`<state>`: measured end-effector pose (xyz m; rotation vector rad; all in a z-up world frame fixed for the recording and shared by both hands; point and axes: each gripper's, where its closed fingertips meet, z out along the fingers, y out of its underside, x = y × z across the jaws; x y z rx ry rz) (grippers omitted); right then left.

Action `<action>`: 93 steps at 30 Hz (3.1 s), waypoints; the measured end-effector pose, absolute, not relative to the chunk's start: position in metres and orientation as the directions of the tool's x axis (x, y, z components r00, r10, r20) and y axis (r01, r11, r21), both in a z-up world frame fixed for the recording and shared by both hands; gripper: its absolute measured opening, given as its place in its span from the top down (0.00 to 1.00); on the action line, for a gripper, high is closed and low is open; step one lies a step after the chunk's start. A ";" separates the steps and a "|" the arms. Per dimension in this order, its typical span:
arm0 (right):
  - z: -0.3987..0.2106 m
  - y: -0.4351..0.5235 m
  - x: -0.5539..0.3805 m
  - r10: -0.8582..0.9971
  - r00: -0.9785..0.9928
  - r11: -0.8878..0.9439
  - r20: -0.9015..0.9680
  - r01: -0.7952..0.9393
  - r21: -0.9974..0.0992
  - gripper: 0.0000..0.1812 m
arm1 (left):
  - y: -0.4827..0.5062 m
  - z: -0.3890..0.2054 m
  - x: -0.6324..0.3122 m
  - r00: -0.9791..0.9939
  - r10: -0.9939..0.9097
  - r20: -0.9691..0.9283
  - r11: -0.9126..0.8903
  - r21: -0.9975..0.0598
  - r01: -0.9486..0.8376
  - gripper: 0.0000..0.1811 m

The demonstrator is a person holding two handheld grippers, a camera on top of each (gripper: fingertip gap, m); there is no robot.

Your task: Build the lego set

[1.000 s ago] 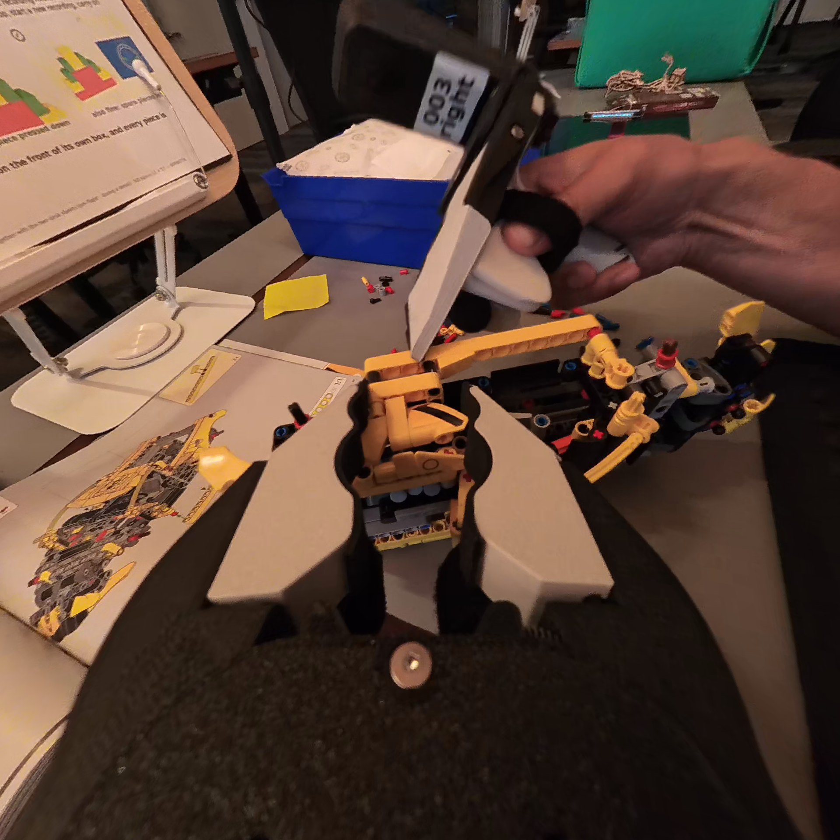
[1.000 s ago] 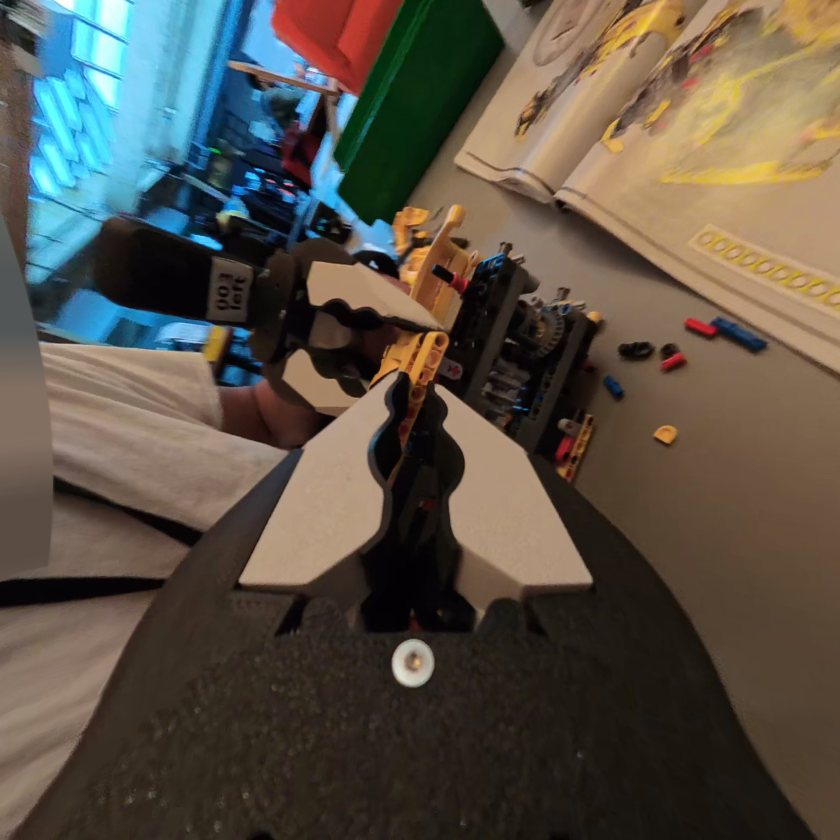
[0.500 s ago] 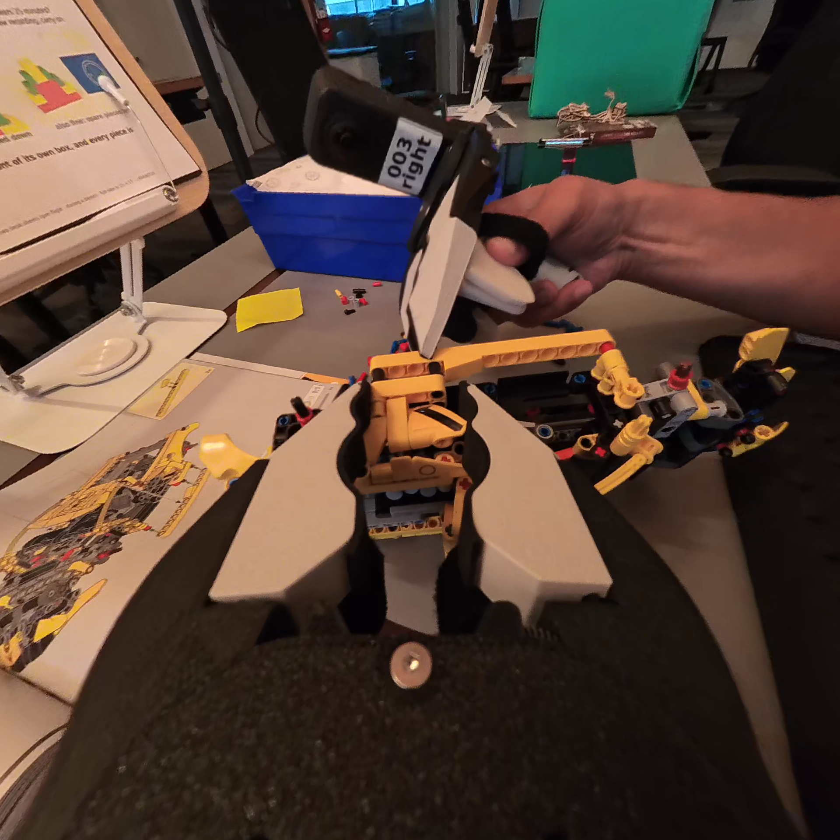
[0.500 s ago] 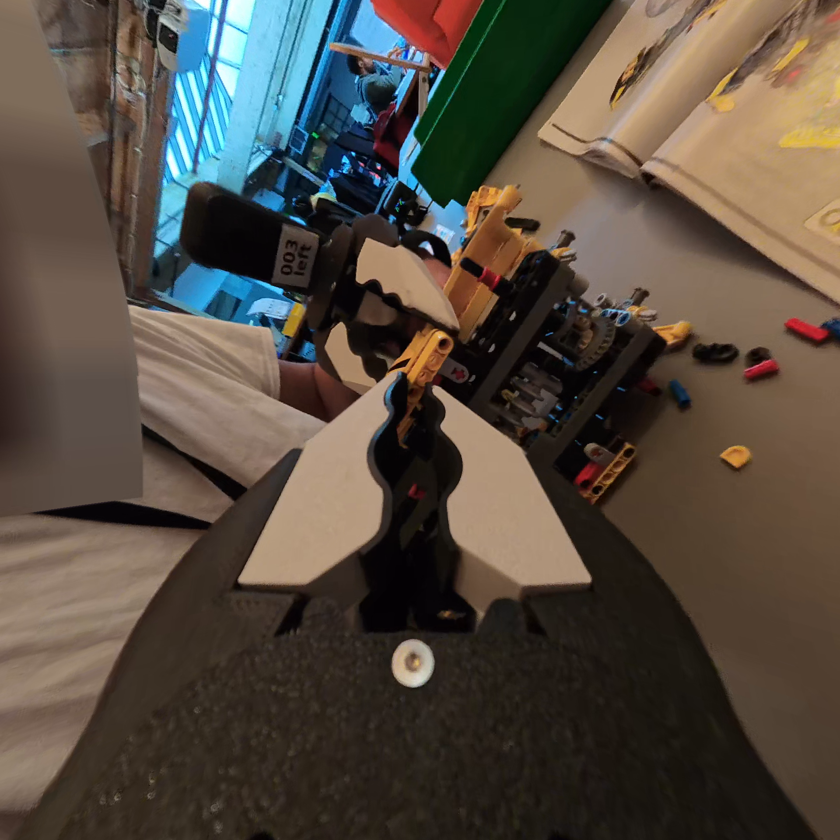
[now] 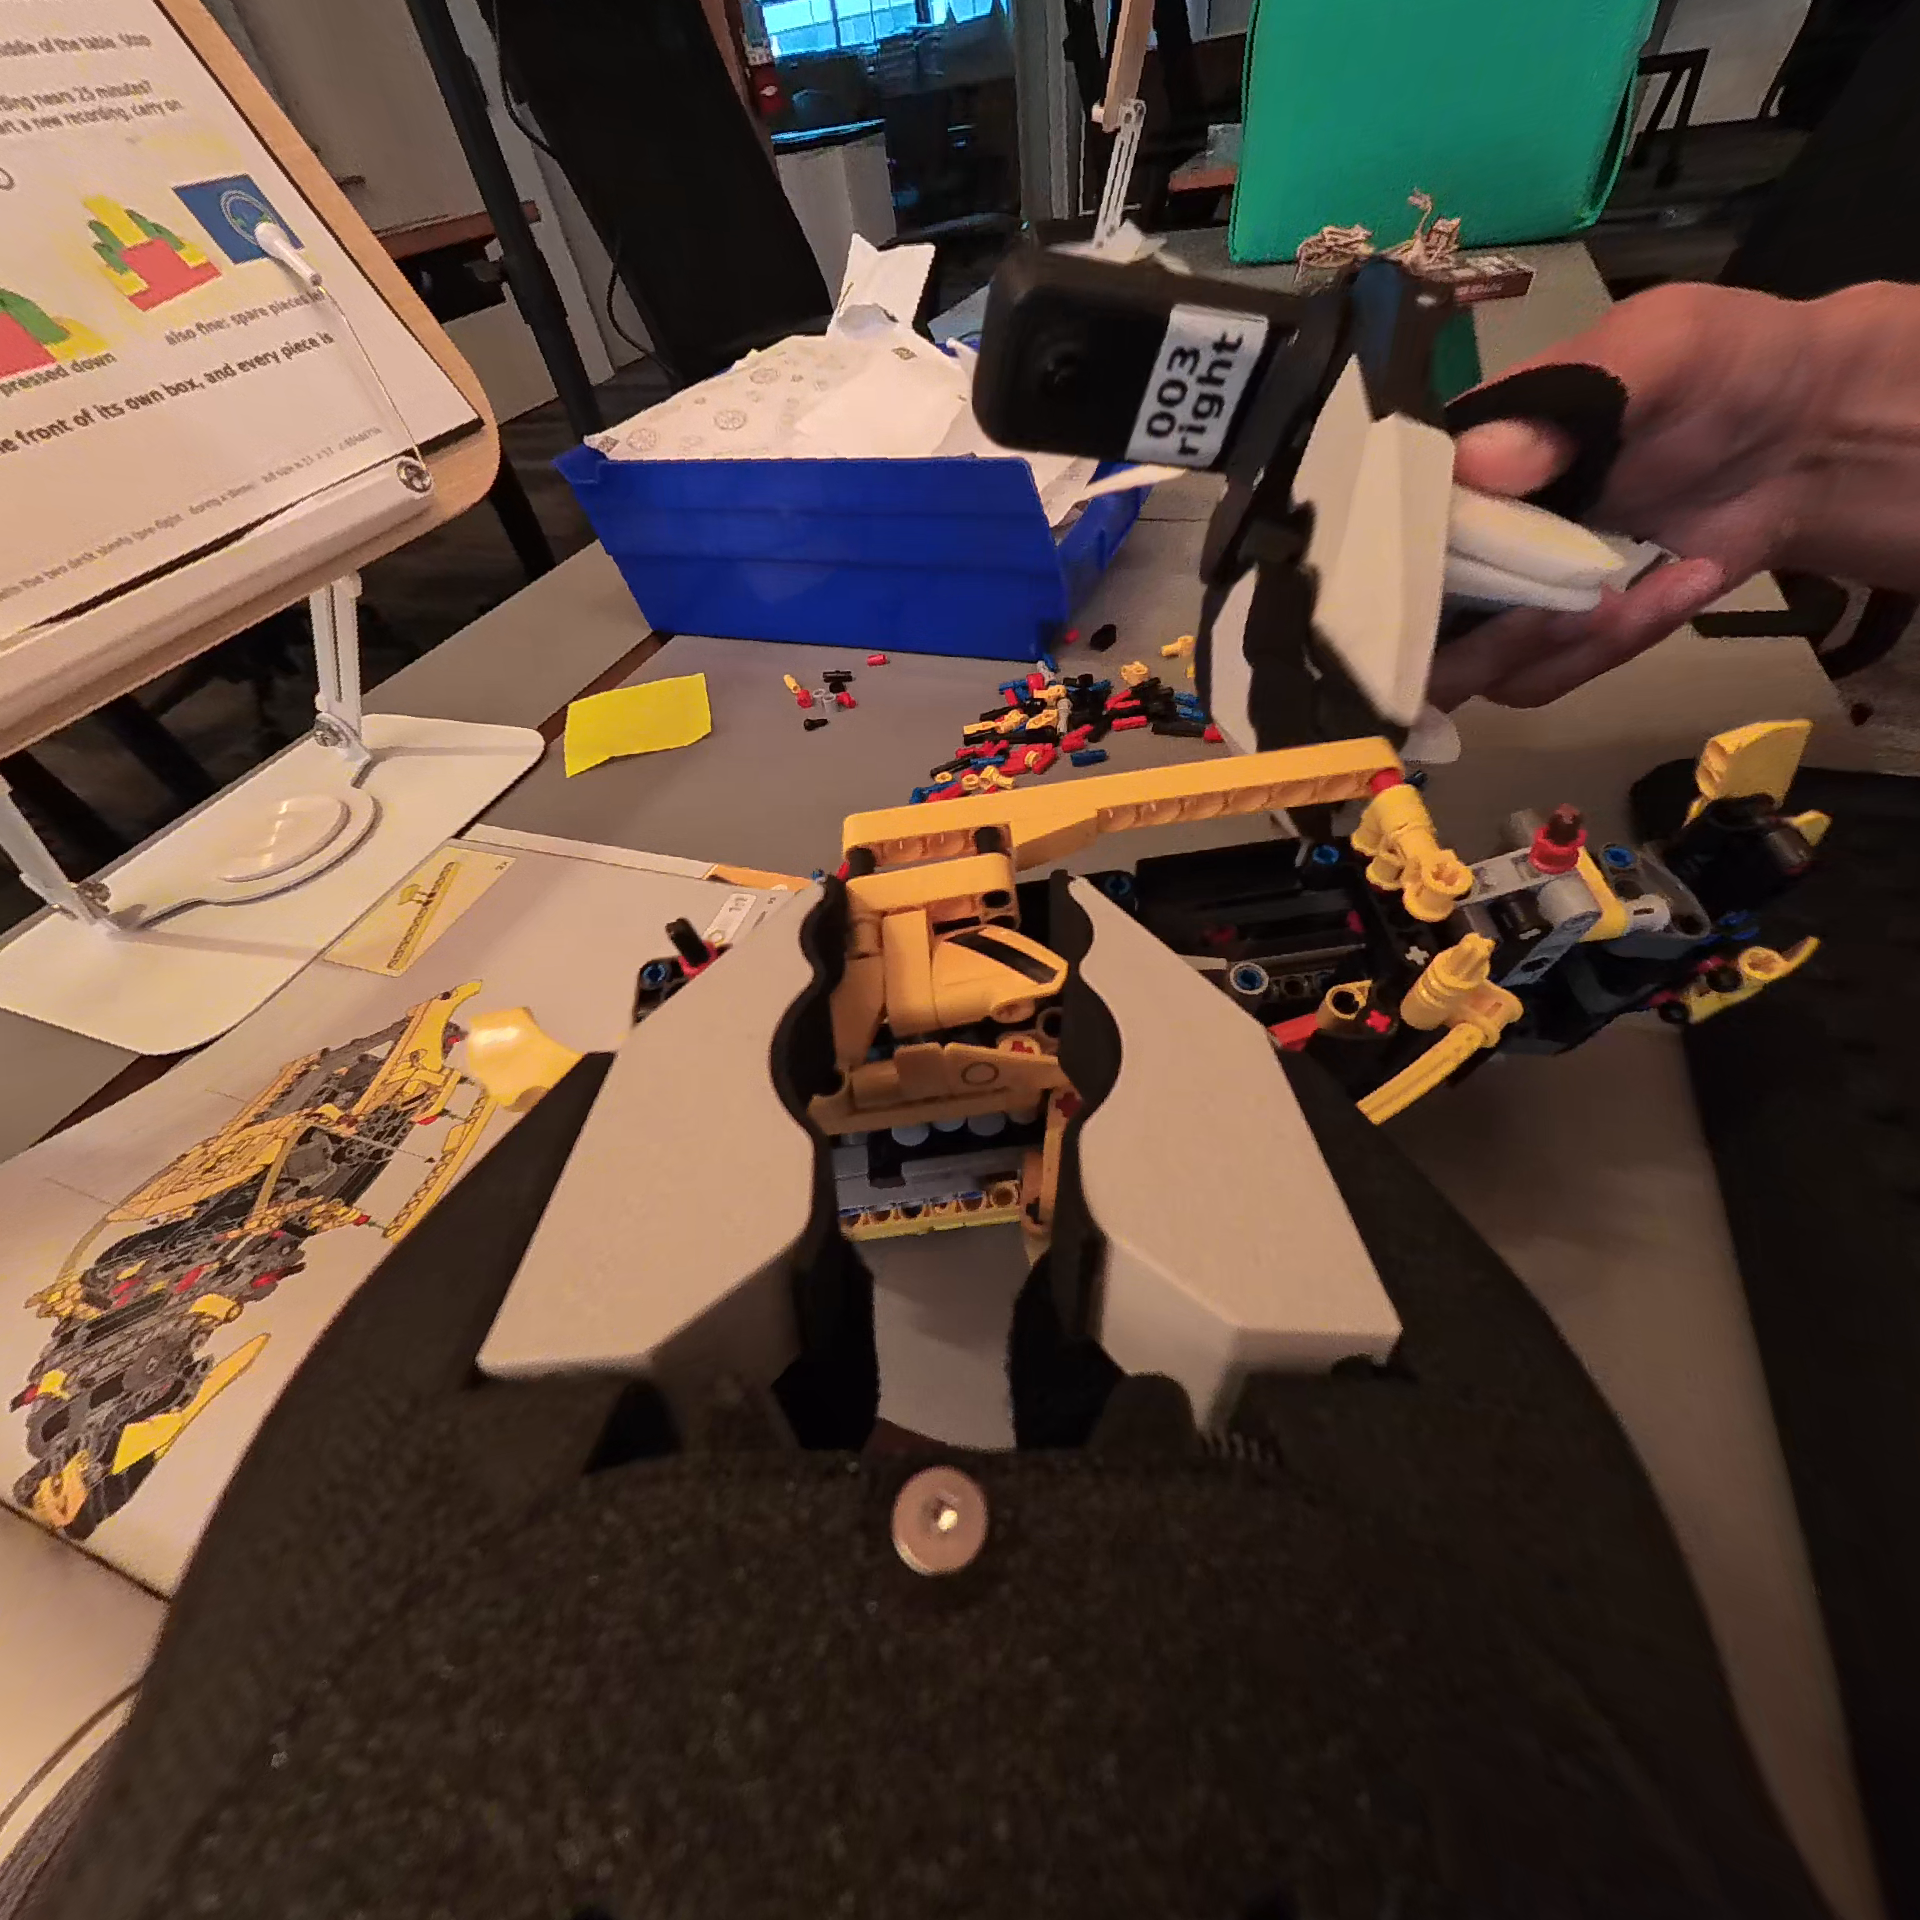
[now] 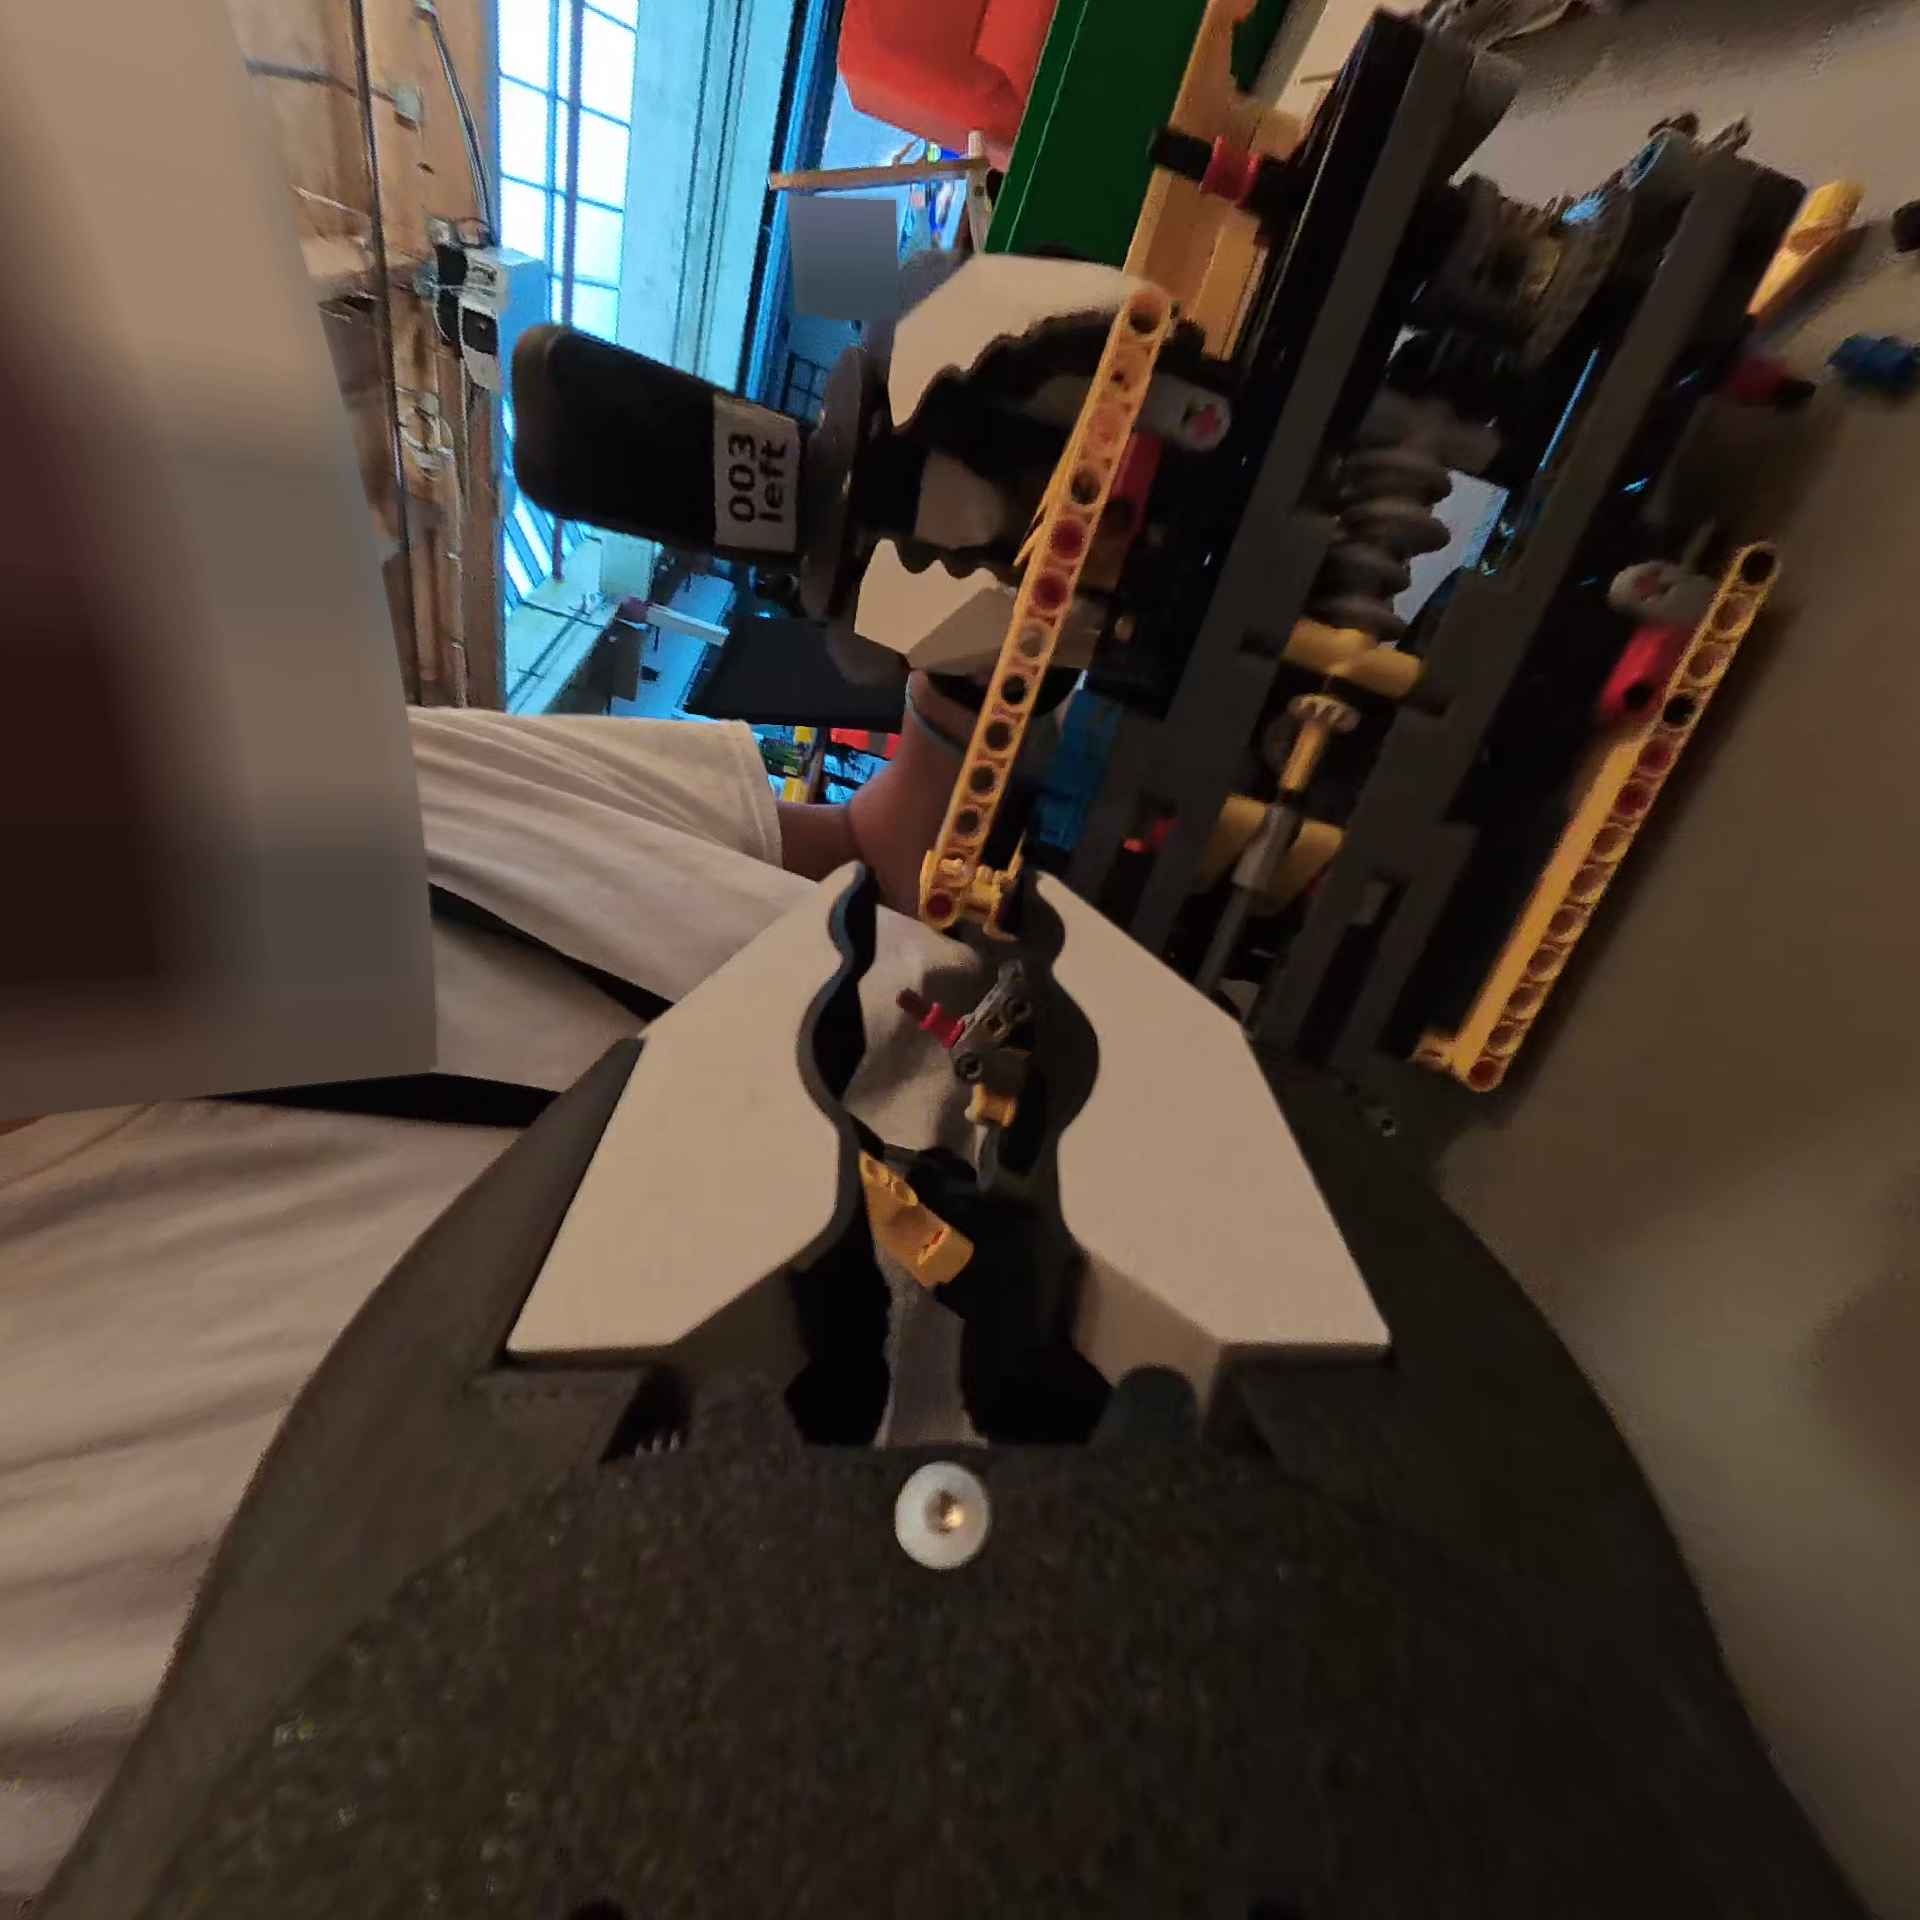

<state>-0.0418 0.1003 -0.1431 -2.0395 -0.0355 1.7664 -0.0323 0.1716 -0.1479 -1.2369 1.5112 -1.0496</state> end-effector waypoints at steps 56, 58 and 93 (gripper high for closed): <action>-0.141 0.108 -0.033 0.079 0.073 -0.954 -0.994 -0.284 -0.096 0.97 | 0.091 -0.150 -0.032 -0.129 -0.989 -0.070 0.099 -0.965 -0.241 0.94; -0.140 0.107 -0.031 0.063 0.079 -0.952 -0.995 -0.295 -0.084 0.97 | 0.092 -0.151 -0.031 -0.123 -0.990 -0.071 0.099 -0.966 -0.238 0.95; -0.109 0.074 -0.044 0.150 0.067 -0.949 -0.986 -0.271 -0.162 0.97 | 0.139 -0.110 -0.034 -0.240 -0.944 -0.225 0.291 -0.913 -0.285 0.72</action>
